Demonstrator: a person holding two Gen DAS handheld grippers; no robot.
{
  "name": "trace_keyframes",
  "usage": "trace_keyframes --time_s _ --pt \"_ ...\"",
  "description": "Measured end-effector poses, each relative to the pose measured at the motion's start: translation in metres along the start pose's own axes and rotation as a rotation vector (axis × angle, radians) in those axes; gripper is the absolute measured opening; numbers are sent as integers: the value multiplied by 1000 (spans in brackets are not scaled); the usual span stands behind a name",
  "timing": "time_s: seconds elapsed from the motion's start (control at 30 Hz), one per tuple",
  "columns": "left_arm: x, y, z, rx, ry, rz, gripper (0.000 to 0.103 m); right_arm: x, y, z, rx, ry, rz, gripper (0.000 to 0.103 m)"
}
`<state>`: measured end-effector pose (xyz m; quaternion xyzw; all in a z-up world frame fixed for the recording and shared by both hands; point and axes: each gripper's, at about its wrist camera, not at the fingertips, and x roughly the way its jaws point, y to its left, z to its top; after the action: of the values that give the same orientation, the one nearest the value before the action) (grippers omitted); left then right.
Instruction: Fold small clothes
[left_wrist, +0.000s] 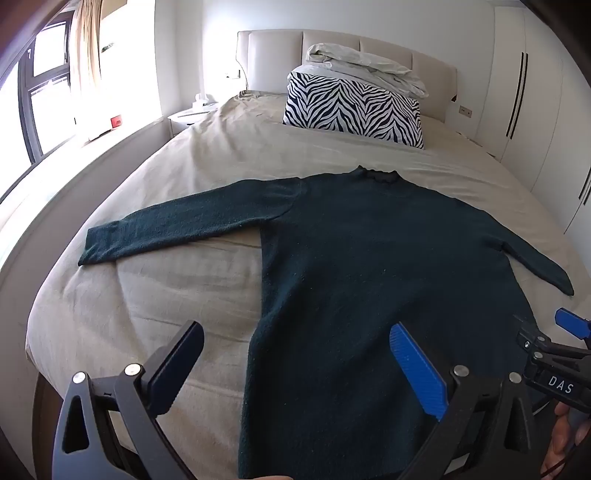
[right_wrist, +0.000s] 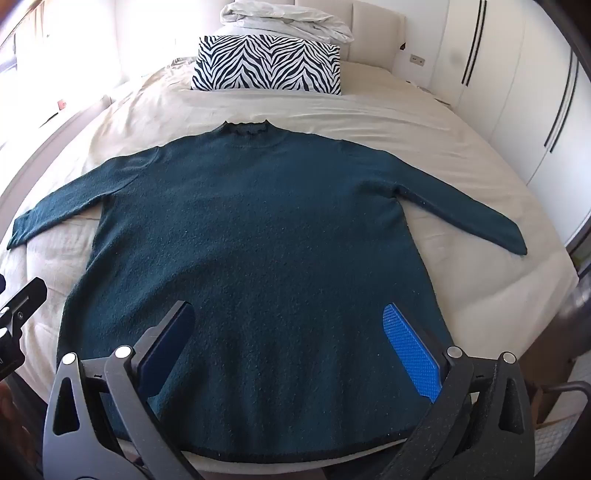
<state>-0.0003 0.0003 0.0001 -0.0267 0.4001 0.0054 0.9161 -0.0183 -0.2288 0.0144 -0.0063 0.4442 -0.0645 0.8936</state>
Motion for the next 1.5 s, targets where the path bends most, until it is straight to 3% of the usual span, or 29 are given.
trace_keyframes --time_s 1.5 --pt "4 3 -6 5 13 15 103 4 1 -6 -4 14 -7 103"
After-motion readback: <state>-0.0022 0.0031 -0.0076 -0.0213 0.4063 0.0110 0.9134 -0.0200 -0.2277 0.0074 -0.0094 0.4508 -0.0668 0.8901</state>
